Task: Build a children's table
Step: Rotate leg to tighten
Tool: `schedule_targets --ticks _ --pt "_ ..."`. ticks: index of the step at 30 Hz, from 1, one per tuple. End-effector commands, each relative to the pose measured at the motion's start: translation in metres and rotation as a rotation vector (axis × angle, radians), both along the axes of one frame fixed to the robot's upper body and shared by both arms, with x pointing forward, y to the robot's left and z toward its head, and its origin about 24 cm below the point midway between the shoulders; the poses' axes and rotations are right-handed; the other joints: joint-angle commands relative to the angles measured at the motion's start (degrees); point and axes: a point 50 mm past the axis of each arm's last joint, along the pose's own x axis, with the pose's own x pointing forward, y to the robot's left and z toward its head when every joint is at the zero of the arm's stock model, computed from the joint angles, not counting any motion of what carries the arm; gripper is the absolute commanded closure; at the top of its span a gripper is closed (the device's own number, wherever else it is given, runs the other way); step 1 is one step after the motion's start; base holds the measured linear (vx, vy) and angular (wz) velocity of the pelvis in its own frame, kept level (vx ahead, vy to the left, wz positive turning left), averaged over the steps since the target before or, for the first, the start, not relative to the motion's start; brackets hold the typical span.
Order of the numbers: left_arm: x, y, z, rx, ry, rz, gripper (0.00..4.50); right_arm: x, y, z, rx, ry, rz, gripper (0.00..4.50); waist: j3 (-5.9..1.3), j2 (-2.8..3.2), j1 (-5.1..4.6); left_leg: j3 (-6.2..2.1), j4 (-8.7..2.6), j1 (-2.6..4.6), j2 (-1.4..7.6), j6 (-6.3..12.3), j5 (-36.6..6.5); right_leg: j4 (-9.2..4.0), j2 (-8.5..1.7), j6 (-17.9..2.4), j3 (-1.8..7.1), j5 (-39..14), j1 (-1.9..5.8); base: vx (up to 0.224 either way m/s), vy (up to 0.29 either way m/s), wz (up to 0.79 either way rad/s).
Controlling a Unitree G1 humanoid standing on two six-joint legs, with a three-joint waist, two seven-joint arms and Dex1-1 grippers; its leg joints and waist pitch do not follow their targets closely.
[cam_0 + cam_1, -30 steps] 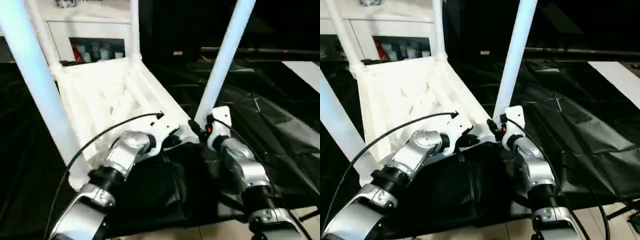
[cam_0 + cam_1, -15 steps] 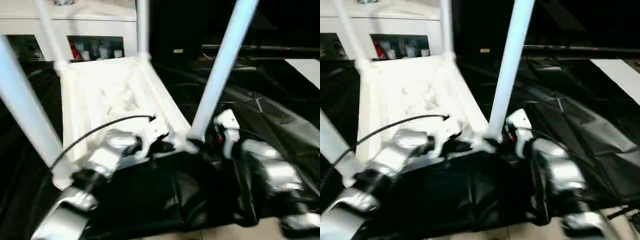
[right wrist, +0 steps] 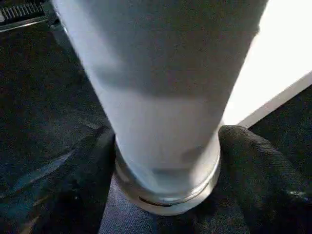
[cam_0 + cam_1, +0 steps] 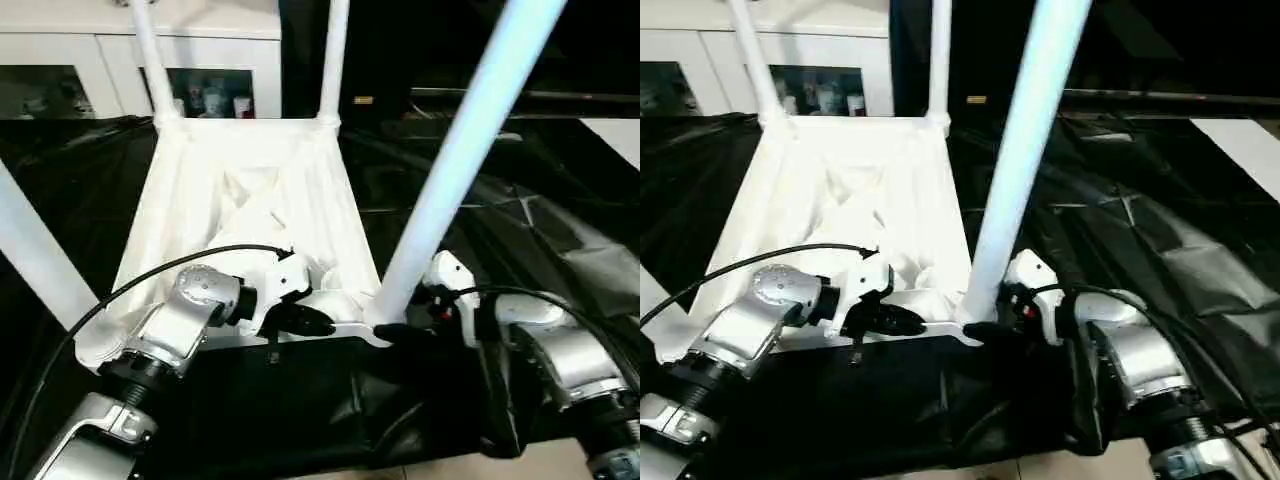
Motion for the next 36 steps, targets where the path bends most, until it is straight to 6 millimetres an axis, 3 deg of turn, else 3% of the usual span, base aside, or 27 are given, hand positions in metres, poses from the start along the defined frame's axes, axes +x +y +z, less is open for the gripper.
schedule_targets --ticks 1,7,13,15,17,22,23,24,26,29,36 --pt "-0.006 -0.009 -0.002 -0.025 0.017 -0.045 4.5 0.003 0.002 0.003 0.015 -0.01 -0.005 1.39 -3.1 -0.2 0.04 -1.06 -3.96 0.91 2.83 2.16 -14.7 -3.19 -2.34 -13.5 1.27 -13.1 2.02 0.0 0.0 0.0" --pt "-0.007 -0.009 -0.002 -0.025 0.027 -0.051 4.5 0.002 0.001 0.003 0.029 0.008 -0.002 1.73 -3.28 -0.23 -0.11 -1.0 -3.69 0.86 2.77 3.01 -12.8 -2.9 -2.33 -14.3 1.25 -10.6 2.19 0.0 0.0 0.0" --pt "-0.008 -0.01 -0.004 -0.023 0.044 -0.058 4.5 0.002 0.0 0.001 0.047 0.015 -0.014 1.78 -3.31 -0.17 -0.14 -0.97 -3.58 0.89 2.75 3.33 -12.4 -2.82 -2.31 -14.7 1.23 -10.0 2.23 0.0 0.0 0.0" --pt "-0.005 -0.014 -0.007 -0.011 0.031 -0.015 4.5 0.006 0.001 -0.003 0.064 -0.001 -0.102 1.78 -3.29 -0.15 -0.25 -0.96 -3.58 0.86 2.76 3.2 -12.6 -2.8 -2.33 -14.9 1.24 -10.2 2.13 0.0 0.0 0.0" --pt "0.003 -0.023 -0.011 -0.001 -0.002 0.082 4.5 0.014 0.001 -0.012 0.058 -0.01 -0.26 1.78 -3.18 -0.23 -0.57 -0.99 -3.67 0.76 2.69 2.48 -13.6 -3.06 -2.35 -14.4 1.22 -12.2 2.06 0.0 0.0 0.0" --pt "0.016 -0.046 -0.015 0.016 -0.054 0.215 4.5 0.024 0.012 -0.025 0.073 -0.018 -0.502 1.78 -2.92 -0.36 -1.2 -1.54 -3.92 1.08 2.31 -1.07 -20.4 -4.48 -2.46 -9.5 1.01 -26.2 1.51 0.0 0.0 0.0" --pt "0.019 -0.058 -0.015 0.011 -0.063 0.254 4.5 0.026 0.022 -0.028 0.089 -0.011 -0.565 1.78 -2.84 -0.02 -1.3 -1.53 -3.96 1.14 2.29 -1.07 -20.9 -4.74 -2.4 -8.8 1.15 -27.0 1.1 0.0 0.0 0.0" --pt "0.021 -0.064 -0.015 0.009 -0.068 0.276 4.5 0.027 0.028 -0.029 0.102 -0.009 -0.603 1.78 -2.89 -0.15 -1.15 -1.57 -3.92 1.36 2.35 -1.18 -21.2 -4.91 -2.36 -8.5 1.07 -27.2 1.08 0.0 0.0 0.0" --pt "0.023 -0.073 -0.015 0.011 -0.081 0.3 4.5 0.03 0.038 -0.03 0.115 -0.009 -0.654 1.78 -3.03 0.12 -1.05 -1.73 -4.15 1.09 2.29 -1.19 -20.6 -4.73 -2.31 -8.4 1.02 -25.6 1.34 0.0 0.0 0.0" --pt "0.025 -0.086 -0.014 0.022 -0.121 0.309 4.5 0.035 0.058 -0.027 0.117 -0.05 -0.694 1.78 -3.08 0.22 -1.27 -1.65 -4.19 1.06 2.24 -1.26 -20.9 -4.74 -2.11 -8.8 1.0 -23.7 1.15 0.0 0.0 0.0" --pt "0.024 -0.077 -0.018 0.047 -0.114 0.28 4.5 0.033 0.066 -0.012 0.209 -0.112 -0.529 1.78 -3.2 0.16 -1.01 -1.38 -4.1 0.88 2.27 0.73 -19.7 -4.47 -2.14 -9.9 1.16 -19.5 1.55 0.0 0.0 0.0"
